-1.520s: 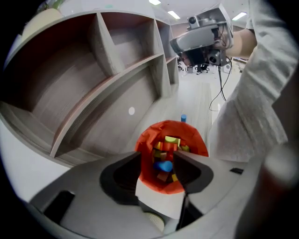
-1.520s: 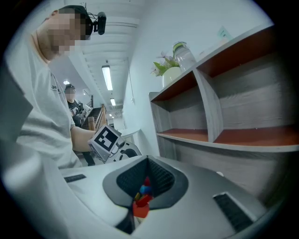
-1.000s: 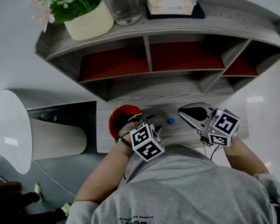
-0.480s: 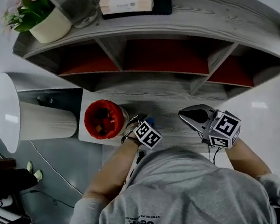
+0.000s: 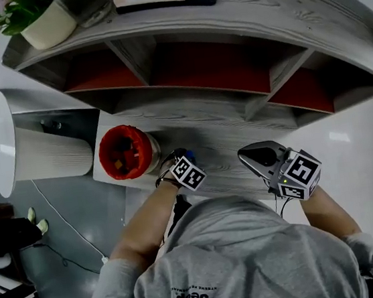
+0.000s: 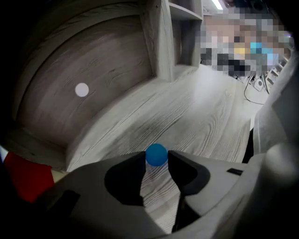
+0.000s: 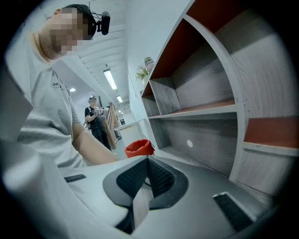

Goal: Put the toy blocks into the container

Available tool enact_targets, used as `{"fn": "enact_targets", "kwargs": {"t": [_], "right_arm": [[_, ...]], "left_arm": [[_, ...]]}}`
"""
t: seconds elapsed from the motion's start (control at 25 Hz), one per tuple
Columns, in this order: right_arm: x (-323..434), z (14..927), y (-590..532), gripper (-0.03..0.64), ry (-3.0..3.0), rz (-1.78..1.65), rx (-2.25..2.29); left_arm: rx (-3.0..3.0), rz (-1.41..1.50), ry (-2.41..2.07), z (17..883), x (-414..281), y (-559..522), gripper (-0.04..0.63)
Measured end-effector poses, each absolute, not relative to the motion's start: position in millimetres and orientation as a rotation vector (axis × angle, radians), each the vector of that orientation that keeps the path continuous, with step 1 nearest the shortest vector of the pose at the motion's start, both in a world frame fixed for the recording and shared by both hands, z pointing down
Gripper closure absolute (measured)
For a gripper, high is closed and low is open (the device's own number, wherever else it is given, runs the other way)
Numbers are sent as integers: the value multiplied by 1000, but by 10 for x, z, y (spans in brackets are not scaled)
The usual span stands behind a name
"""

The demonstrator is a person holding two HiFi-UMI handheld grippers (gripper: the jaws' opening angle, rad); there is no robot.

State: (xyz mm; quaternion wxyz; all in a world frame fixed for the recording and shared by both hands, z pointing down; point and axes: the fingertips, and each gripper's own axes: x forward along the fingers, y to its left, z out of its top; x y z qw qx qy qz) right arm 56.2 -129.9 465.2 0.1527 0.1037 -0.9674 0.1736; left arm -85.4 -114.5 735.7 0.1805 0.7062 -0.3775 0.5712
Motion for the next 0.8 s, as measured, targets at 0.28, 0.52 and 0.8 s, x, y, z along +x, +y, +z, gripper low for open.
{"fn": "enact_targets", "kwargs": {"t": [0.28,0.52,0.8], "right_arm": [[349,4610,-1210,598,-2757,477,328],[-364,4424,-1107,598,-2792,431,306],[-1371,4109,-975,598,-2850,365,319]], "left_arm": [[2120,1504,-1063,7006,-790,-1180,419],[2307,1431,-1134,5794,-1119,-1180,419],[2411,1387,-1179,4772,-2193,-1107,419]]}}
